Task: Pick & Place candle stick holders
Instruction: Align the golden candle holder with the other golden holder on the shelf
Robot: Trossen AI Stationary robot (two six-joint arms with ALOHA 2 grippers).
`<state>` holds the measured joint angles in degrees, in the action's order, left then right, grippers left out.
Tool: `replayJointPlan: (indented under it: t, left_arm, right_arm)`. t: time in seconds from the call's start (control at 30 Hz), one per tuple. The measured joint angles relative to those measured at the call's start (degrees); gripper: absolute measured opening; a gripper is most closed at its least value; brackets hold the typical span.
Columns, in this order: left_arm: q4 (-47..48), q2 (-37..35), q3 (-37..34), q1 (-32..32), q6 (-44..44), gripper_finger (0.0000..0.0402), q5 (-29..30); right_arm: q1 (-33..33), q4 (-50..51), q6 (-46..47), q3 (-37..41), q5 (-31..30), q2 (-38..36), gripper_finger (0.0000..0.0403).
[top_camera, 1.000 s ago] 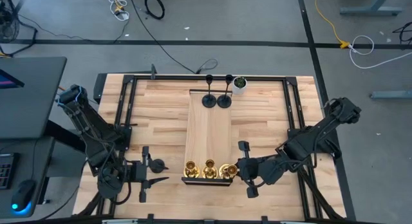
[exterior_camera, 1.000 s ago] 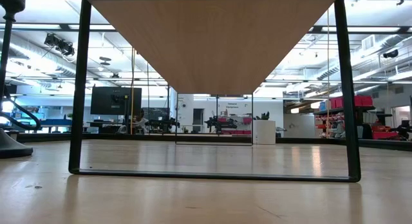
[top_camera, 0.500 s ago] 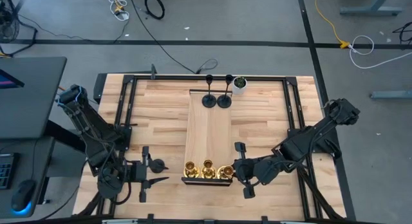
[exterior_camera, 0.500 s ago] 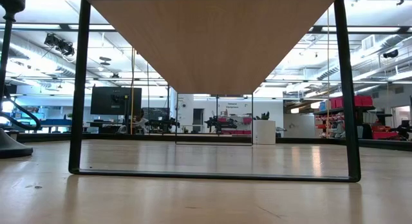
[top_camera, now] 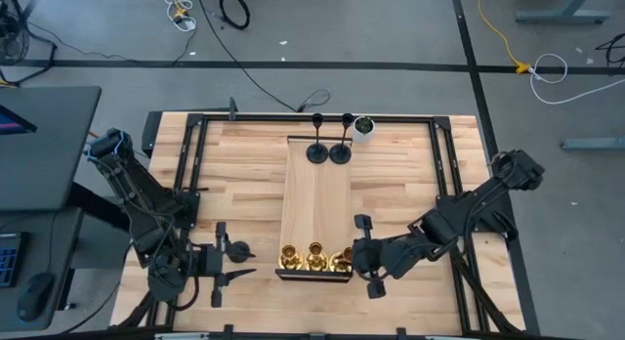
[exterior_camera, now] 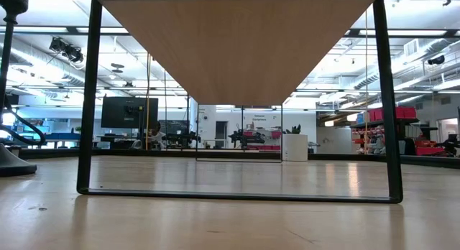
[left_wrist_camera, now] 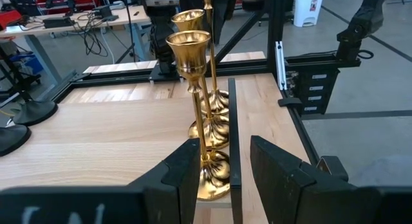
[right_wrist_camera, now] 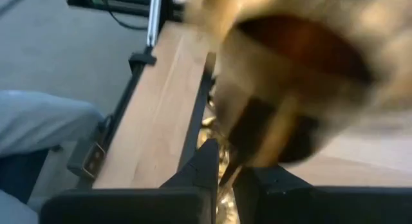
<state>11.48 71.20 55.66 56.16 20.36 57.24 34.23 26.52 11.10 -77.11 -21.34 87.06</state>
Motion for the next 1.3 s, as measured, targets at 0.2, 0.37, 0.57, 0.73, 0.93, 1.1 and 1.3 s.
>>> replayJointPlan:
  t: [0.2,0.37,0.57,0.73,0.93,1.1,1.3]
  left_arm:
    - [0.0,0.0,0.0,0.0,0.01,0.0138,-0.4]
    - [0.0,0.0,0.0,0.0,0.02,0.0138,-0.43]
    - [-0.02,0.0,0.0,0.01,0.02,0.0138,-0.45]
    - [-0.02,0.0,0.0,0.01,0.02,0.0138,-0.45]
    - [-0.02,0.0,0.0,0.0,0.02,0.0138,-0.47]
    - [-0.02,0.0,0.0,0.0,0.02,0.0138,-0.47]
    - [-0.02,0.0,0.0,0.0,0.03,0.0138,-0.47]
  right_arm:
    - [0.03,1.9,0.08,0.05,-0.47,-0.03,0.0036]
    - [0.03,1.93,-0.4,0.05,-0.48,-0.02,0.0032]
    - [0.03,1.5,-0.22,0.03,-0.57,-0.04,0.0044]
    - [0.03,1.47,-0.86,0.01,-0.64,-0.05,0.0071]
    - [0.03,1.38,-1.61,-0.04,-0.64,-0.06,0.0108]
    - [0.03,1.44,-2.96,-0.06,-0.65,-0.26,0.0132]
    - [0.03,1.58,-3.15,-0.08,-0.63,-1.02,0.0148]
